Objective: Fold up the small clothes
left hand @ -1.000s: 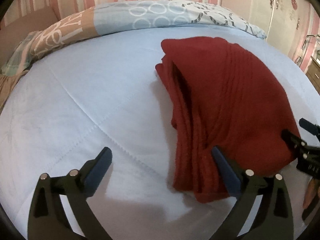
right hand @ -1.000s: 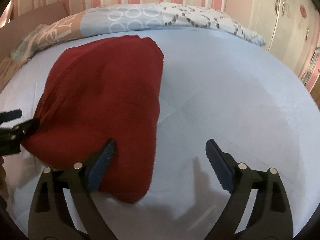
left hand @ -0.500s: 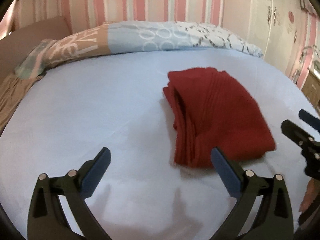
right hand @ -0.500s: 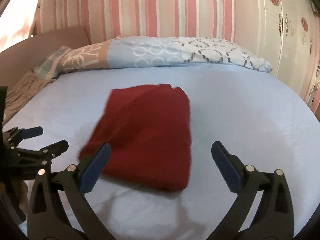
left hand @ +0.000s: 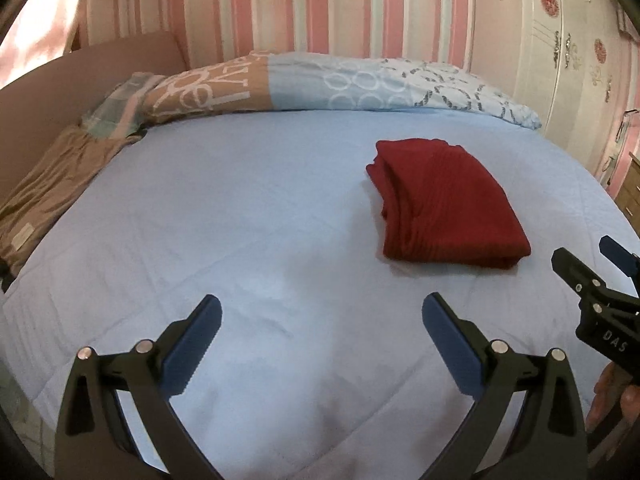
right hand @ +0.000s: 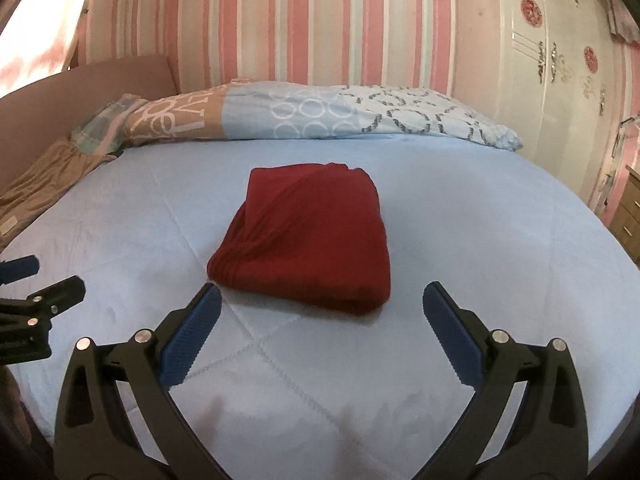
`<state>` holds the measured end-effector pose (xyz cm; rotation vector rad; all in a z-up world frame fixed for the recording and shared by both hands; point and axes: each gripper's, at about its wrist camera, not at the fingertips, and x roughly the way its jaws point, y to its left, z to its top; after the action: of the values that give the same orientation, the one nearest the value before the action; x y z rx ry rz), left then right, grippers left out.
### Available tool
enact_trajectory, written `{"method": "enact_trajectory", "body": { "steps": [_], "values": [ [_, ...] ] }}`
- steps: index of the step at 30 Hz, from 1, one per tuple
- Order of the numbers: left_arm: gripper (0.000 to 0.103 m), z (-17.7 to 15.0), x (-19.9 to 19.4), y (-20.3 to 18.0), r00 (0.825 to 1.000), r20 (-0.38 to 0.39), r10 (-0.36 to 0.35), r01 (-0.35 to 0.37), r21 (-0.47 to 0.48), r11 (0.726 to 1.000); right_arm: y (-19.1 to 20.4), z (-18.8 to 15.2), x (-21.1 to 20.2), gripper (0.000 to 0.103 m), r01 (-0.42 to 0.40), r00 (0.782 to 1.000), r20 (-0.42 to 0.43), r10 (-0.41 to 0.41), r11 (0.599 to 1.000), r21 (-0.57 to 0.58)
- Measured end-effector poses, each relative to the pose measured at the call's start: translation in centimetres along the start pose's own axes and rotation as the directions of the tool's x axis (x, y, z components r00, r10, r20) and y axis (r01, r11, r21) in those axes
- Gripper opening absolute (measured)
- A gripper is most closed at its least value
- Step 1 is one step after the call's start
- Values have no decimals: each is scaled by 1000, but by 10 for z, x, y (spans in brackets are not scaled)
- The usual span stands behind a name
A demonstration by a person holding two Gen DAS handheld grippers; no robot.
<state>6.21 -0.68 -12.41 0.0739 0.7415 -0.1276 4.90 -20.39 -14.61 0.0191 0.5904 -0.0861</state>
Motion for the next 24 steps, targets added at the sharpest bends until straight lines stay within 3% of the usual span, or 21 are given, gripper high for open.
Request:
{"method": "enact_trajectory", "body": {
  "steps": [8, 24],
  "values": [
    [101, -11, -35, -5, 999, 22, 29, -30, 31, 999, 5, -9, -30, 100, 50, 999, -3, -50, 999, -18],
    [101, -12, -73, 9, 997, 60, 47, -44, -51, 998, -1, -6, -78, 100, 120, 992, 25, -121, 993, 13]
  ]
}}
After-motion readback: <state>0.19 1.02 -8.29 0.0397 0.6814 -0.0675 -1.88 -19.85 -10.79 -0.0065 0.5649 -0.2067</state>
